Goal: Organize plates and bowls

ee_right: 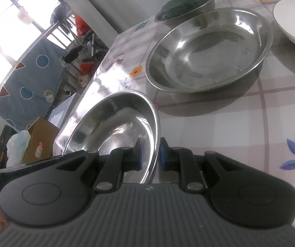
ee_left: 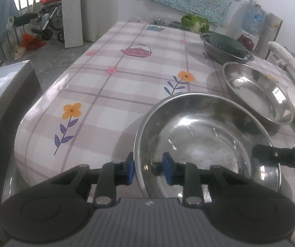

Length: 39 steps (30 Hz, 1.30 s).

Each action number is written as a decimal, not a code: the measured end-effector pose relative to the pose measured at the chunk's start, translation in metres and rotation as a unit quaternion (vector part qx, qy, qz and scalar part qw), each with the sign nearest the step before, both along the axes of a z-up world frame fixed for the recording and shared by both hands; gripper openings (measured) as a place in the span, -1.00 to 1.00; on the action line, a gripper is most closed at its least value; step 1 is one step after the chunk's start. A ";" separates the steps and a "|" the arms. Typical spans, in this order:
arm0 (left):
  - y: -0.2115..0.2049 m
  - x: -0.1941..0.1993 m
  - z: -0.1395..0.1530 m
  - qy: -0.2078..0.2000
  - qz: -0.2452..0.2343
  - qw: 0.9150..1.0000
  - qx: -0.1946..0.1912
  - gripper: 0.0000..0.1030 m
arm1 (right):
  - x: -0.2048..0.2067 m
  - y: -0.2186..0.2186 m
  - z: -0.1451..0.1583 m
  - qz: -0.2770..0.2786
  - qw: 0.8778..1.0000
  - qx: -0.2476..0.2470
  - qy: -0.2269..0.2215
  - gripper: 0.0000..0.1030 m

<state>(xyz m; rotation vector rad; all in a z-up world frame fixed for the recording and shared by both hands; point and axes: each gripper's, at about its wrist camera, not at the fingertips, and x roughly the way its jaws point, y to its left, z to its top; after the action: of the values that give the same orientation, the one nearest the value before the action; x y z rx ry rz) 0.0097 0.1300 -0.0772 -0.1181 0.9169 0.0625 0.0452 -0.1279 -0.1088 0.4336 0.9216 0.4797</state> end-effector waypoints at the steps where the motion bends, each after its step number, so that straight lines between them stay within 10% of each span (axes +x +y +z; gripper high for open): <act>1: 0.000 -0.001 0.000 0.002 -0.001 1.000 -0.002 -0.46 | 0.000 0.000 0.001 -0.001 1.000 -0.003 -0.002 -0.70; 39: -0.020 -0.004 0.001 0.011 -0.015 0.998 0.055 -0.56 | -0.004 -0.015 -0.001 -0.014 1.000 0.015 0.000 -0.74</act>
<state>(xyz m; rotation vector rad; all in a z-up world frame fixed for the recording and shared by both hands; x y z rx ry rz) 0.0052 0.1098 -0.0761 -0.0020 0.9356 0.0871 0.0410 -0.1425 -0.1099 0.4729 0.9090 0.4671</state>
